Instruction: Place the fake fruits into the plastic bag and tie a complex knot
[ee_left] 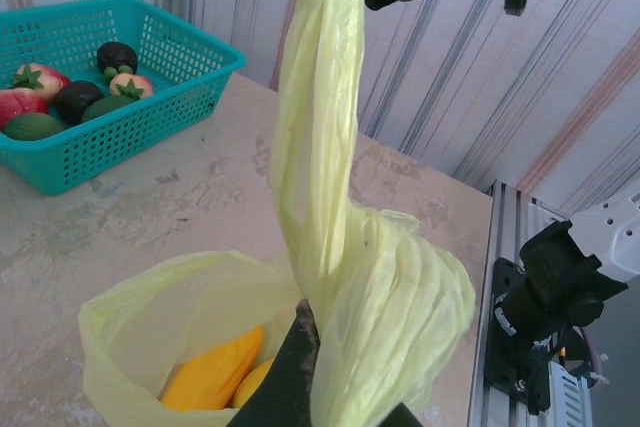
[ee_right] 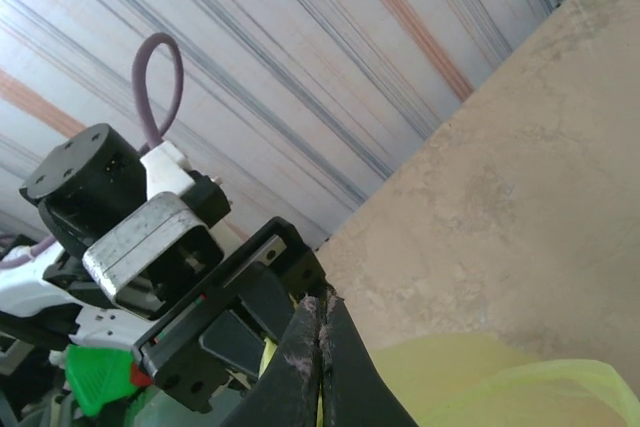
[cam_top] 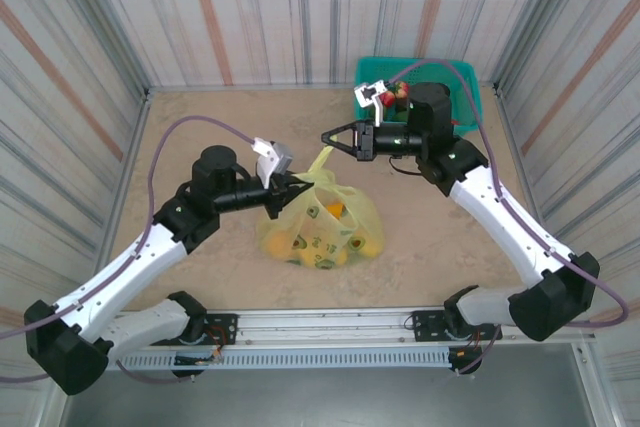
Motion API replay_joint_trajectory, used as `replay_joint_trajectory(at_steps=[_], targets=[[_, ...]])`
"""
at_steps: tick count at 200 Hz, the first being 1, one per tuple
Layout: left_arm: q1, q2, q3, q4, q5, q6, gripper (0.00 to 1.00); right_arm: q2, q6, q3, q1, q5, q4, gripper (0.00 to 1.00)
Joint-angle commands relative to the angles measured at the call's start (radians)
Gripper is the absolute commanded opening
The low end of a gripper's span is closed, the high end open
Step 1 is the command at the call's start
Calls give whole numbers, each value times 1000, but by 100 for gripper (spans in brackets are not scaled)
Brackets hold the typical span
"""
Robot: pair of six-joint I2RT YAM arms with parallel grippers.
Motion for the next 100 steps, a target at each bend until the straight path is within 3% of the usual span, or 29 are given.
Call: replay_joint_trajectory(at_steps=[1,27,61,100], targets=[[10,7,21,-82,-15,-9,10,-62,-48,52,-17,49,10,0],[14,1,17,-81,-23,-16,13,-74,-79,52,-17,50,-26,0],[15,14,20,-68,-22,-39,0,-82,-116,39,5,12,-41,0],[22,45,49,-59,-28,-70,0,-181,-423,-76,118,-11,-162,0]])
